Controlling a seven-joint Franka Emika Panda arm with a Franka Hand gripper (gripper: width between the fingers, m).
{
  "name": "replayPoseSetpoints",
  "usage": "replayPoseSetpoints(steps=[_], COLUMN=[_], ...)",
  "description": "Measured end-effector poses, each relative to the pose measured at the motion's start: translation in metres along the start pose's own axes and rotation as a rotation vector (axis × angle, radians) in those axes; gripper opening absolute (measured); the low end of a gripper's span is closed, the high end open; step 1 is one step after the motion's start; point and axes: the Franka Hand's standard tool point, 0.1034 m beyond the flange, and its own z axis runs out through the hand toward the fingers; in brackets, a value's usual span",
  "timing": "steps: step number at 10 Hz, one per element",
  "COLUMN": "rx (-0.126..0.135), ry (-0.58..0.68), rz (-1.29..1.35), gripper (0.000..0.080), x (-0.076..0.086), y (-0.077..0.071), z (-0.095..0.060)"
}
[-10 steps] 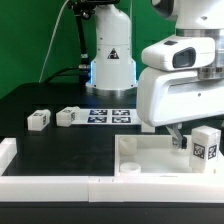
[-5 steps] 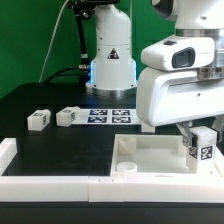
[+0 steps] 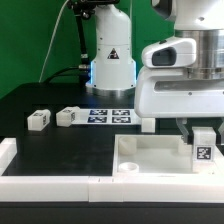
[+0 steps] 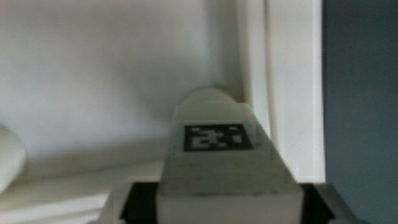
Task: Assemble one leg
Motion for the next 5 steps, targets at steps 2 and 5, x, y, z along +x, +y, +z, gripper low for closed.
replayPoseSetpoints(steps=[2,5], rx=[-0.004,-0.029], ry=[0.004,0.008], rz=[0.195,0.346], gripper=[0.0290,0.0295], x=[0.001,0.002], y=[0.002,0.011], z=[0.000,-0.001])
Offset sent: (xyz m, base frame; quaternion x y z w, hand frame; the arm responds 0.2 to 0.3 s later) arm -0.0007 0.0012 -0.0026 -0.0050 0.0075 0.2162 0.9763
